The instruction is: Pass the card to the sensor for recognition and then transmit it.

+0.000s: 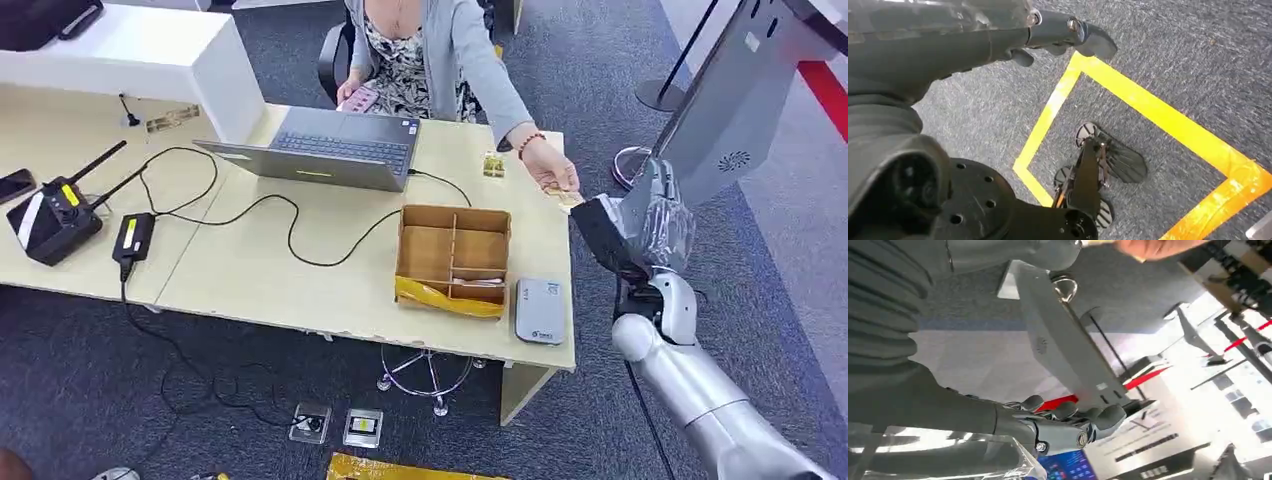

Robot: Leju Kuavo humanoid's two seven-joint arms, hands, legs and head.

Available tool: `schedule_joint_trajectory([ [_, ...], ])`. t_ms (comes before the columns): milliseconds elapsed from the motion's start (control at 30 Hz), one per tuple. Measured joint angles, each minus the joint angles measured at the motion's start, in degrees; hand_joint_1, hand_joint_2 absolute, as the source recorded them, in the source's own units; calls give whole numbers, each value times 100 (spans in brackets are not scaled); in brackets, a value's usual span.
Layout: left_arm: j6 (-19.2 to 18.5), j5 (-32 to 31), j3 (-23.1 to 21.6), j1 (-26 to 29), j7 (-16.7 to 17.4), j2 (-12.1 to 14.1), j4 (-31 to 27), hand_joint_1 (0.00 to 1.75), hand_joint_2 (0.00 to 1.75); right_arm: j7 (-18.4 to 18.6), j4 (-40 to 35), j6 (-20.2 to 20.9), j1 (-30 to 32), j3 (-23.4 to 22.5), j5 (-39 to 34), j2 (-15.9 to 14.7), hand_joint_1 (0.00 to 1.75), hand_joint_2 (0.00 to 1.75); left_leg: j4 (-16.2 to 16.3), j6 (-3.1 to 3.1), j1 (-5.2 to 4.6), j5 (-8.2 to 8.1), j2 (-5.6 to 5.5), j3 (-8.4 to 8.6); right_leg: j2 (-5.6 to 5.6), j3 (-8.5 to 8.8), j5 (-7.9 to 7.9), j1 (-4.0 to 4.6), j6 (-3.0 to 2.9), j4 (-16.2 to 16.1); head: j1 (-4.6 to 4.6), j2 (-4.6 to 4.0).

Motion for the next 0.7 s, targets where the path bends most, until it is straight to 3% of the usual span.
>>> schedule_joint_trajectory([
  [300, -70, -92, 0, 3, -85, 11, 0, 0, 0, -225, 275, -85, -131, 456, -76, 183, 0, 175, 0, 0, 0, 0, -2, 0, -3, -2, 0, 0, 0, -1, 0, 0],
  [700, -181, -194, 0, 14, -114, 68, 0, 0, 0, -787, 763, -90, -131, 546, -188, 243, 0, 175, 0, 0, 0, 0, -2, -1, -2, -3, 0, 0, 0, -1, 0, 0],
])
